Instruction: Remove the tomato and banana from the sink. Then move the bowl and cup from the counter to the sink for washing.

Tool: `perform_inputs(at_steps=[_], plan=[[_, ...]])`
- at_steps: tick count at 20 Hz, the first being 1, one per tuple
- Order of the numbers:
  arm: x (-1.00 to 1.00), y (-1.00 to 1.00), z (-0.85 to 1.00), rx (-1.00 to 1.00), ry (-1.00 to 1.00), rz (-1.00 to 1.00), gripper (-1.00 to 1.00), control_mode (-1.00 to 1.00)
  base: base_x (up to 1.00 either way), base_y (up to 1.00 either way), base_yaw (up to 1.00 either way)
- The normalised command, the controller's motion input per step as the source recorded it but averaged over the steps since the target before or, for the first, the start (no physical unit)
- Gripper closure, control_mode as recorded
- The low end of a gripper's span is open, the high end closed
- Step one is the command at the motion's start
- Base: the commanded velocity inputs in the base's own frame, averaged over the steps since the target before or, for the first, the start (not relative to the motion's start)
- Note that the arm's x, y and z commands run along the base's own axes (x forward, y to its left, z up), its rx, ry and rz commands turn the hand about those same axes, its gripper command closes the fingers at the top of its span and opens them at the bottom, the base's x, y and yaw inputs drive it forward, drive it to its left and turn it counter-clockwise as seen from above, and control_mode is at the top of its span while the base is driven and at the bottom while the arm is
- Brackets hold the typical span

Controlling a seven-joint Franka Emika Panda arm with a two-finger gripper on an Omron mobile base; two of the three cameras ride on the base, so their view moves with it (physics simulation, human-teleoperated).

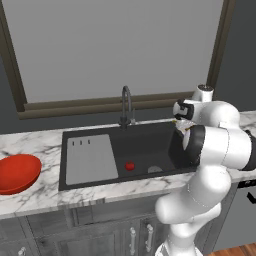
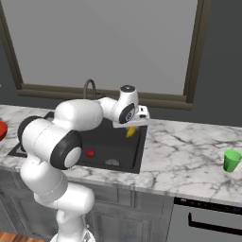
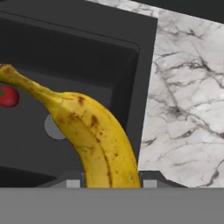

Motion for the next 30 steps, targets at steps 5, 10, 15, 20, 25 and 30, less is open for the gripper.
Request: perform_inputs(at_steps=[5, 10, 15, 20, 25, 30], plan=[[-0.01, -0.31, 0.0, 0.0, 0.0, 0.0, 1.0, -1.0, 0.0, 0.0, 0.0], [-0.01, -0.31, 0.0, 0.0, 0.0, 0.0, 1.0, -1.0, 0.0, 0.0, 0.0], [0.0, -0.3, 0.0, 0.0, 0.0, 0.0, 1.0, -1.0, 0.0, 0.0, 0.0], [0.0, -0.3, 0.0, 0.0, 0.0, 0.0, 1.0, -1.0, 0.0, 0.0, 0.0], [0.0, -0.29, -0.01, 0.0, 0.0, 0.0, 1.0, -1.0, 0.0, 0.0, 0.0], [0.0, -0.29, -0.06, 0.0, 0.0, -0.01, 1.0, -1.0, 0.0, 0.0, 0.0]])
